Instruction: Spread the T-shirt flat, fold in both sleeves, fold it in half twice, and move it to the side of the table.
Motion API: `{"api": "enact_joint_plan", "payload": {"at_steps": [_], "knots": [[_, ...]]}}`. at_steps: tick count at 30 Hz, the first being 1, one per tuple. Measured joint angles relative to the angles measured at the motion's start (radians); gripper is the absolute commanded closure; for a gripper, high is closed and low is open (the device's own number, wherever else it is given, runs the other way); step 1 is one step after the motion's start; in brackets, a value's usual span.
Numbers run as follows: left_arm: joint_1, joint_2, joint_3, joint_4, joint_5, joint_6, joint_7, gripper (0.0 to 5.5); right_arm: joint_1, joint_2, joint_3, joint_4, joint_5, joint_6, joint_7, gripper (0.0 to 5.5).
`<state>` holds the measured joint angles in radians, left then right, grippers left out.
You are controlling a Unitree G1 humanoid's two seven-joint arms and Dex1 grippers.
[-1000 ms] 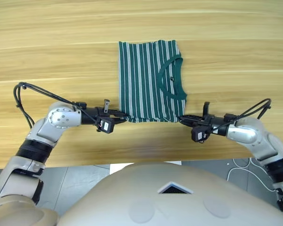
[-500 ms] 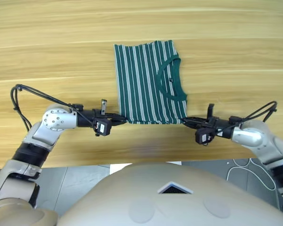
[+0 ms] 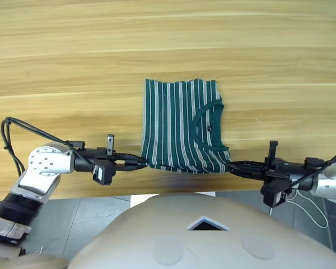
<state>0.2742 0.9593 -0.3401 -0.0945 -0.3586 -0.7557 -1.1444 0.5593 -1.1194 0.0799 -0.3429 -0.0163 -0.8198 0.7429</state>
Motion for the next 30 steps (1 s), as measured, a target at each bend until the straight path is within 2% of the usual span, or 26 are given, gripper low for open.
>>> {"api": "enact_joint_plan", "payload": {"at_steps": [3,13,18,22,30], "knots": [[-0.015,-0.032,0.018,0.01,-0.041,0.026,-0.002,5.4,-0.055,0.017,-0.008,0.004,-0.006,0.042,-0.002,5.47],[-0.262,-0.234,0.093,0.245,0.089,0.197,0.148,5.4,-0.452,0.283,0.039,0.14,-0.26,0.358,-0.128,5.47],[-0.413,-0.329,0.121,0.359,0.172,0.28,0.25,5.4,-0.59,0.365,0.118,0.279,-0.445,0.41,-0.2,5.47],[-0.49,-0.389,0.125,0.451,0.255,0.299,0.321,5.4,-0.658,0.41,0.157,0.36,-0.508,0.429,-0.242,5.47],[-0.617,-0.49,0.08,0.691,0.463,0.252,0.453,5.4,-0.742,0.466,0.228,0.544,-0.628,0.45,-0.337,5.47]]}}
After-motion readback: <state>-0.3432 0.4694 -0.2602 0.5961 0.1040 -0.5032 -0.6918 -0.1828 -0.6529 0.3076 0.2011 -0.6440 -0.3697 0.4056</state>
